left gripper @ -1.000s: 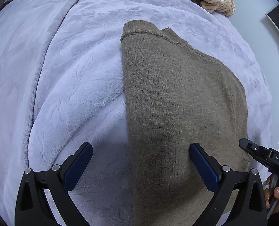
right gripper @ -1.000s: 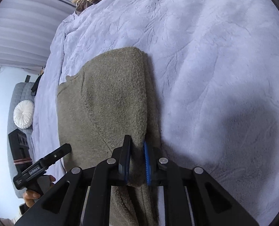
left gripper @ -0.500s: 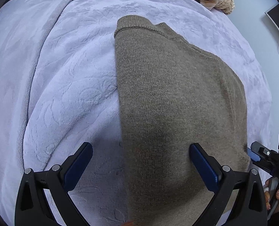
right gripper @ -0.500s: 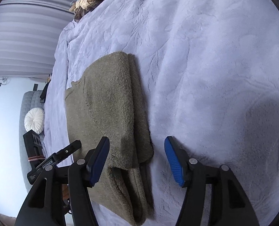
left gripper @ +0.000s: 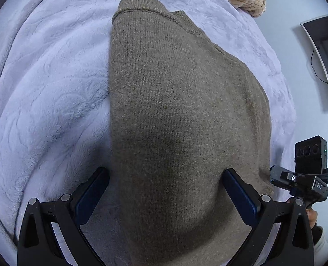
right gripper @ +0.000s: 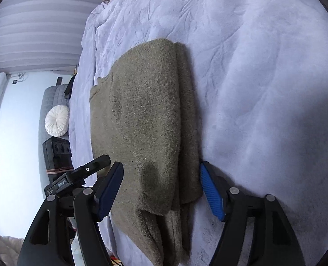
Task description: Fold small clothes
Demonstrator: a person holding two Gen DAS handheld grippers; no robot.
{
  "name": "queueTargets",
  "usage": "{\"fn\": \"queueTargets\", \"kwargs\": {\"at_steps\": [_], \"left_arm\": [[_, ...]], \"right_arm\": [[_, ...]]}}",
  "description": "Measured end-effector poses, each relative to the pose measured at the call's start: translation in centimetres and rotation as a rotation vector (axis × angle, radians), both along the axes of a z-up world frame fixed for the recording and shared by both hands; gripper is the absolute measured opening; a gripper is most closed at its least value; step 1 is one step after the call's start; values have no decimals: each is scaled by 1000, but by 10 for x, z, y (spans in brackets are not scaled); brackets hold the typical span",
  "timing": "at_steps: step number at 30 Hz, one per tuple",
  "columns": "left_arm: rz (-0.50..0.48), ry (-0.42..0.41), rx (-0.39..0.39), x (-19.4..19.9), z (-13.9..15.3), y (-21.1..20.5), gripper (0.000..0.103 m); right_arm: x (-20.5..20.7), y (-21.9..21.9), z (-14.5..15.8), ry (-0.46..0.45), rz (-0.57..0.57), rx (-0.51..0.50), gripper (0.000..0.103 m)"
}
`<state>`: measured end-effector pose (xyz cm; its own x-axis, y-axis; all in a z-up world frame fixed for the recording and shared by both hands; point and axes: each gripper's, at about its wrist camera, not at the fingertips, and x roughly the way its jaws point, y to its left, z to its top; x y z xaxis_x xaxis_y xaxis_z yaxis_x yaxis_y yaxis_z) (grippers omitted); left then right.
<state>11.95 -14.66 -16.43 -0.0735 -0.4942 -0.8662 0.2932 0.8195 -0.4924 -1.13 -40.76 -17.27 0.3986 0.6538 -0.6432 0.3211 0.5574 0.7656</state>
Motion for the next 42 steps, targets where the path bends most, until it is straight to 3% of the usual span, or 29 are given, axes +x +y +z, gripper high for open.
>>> {"fn": "queueTargets", "kwargs": {"at_steps": [5,11,12,13,14,17,19,23,27,31,37,42], "left_arm": [[-25,22,-42,1,0,-16,103],[-5,22,-51,1,-3,-20,100],[6,14,-44,0,-2,-16,93],[11,8,-45,0,1,-15,89],[16,2,-54,-1,3,-12,81],[23,-12,-94,-4,11,-2,62],[27,-15,-122,-5,18,4,55],[27,-24,-181,-10,38,17,54],[13,-69,-197,-18,62,34,54],[34,-63,-221,-29,75,64,54],[40,-67,-192,-56,91,128,54],[64,-60,-149,-82,95,180,55]], "right_arm": [[24,15,-8,-20,61,30,75],[37,24,-19,-28,25,104,73],[35,25,-20,-18,17,101,65],[35,26,-20,-3,15,86,44],[35,28,-21,9,15,88,37],[31,30,-14,-16,-14,128,34],[28,32,-8,-37,-42,188,34],[24,44,7,-79,-57,261,34],[20,61,24,-101,-48,275,34],[14,78,33,-119,-47,304,34],[15,124,45,-130,15,298,34],[11,167,35,-115,48,342,34]]}}
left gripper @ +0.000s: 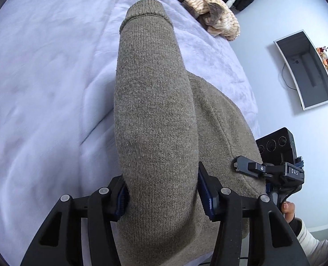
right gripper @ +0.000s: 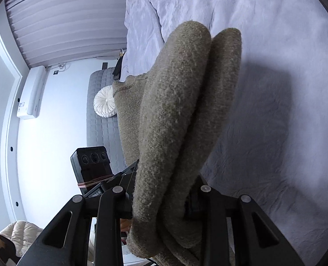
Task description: Fold small clothes
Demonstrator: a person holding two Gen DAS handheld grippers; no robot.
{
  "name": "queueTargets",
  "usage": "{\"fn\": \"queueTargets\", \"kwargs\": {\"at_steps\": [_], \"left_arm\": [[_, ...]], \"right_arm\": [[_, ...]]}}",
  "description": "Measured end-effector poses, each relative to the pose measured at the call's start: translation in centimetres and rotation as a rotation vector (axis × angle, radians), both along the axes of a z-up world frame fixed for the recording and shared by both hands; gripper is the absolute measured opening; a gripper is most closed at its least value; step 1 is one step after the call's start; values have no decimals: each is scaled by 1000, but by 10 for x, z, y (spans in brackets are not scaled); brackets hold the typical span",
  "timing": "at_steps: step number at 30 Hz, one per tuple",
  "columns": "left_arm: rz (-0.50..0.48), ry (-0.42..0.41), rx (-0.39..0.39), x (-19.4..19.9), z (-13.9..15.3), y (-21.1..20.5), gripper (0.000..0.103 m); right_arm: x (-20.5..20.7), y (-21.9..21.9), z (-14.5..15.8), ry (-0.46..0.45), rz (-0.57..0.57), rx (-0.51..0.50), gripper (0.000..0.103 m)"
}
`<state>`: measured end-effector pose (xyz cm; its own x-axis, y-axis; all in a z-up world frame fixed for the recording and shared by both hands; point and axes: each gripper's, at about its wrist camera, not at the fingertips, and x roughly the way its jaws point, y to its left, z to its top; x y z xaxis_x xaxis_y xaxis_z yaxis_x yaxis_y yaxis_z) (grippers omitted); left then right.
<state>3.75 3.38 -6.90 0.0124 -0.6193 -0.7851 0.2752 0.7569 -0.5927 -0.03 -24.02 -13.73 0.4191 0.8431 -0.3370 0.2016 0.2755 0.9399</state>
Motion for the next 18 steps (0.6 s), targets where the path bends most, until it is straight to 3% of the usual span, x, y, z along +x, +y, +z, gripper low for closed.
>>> {"fn": "queueTargets", "kwargs": {"at_steps": [4,7,9,10,12,14,17,18], "left_arm": [[29,17,51,-18,-17,28,55],[45,33,145,-29,-42,45,55],[60,46,188,-32,-49,55,55],[67,37,181,-33,-47,62,56],[85,-2,197,-34,-40,74,63],[86,-41,226,-32,-33,80,63],[103,-95,276,-23,-20,78,63],[102,-116,289,-20,-16,76,63]], "right_arm": [[8,32,-16,27,18,14,34],[15,43,-35,72,38,-28,36],[20,46,-46,142,45,-122,37],[21,44,-47,183,46,-215,45],[25,34,-41,207,47,-341,52],[26,23,-29,227,26,-473,52],[23,13,-10,248,-27,-587,52],[17,11,3,242,-38,-606,46]]}}
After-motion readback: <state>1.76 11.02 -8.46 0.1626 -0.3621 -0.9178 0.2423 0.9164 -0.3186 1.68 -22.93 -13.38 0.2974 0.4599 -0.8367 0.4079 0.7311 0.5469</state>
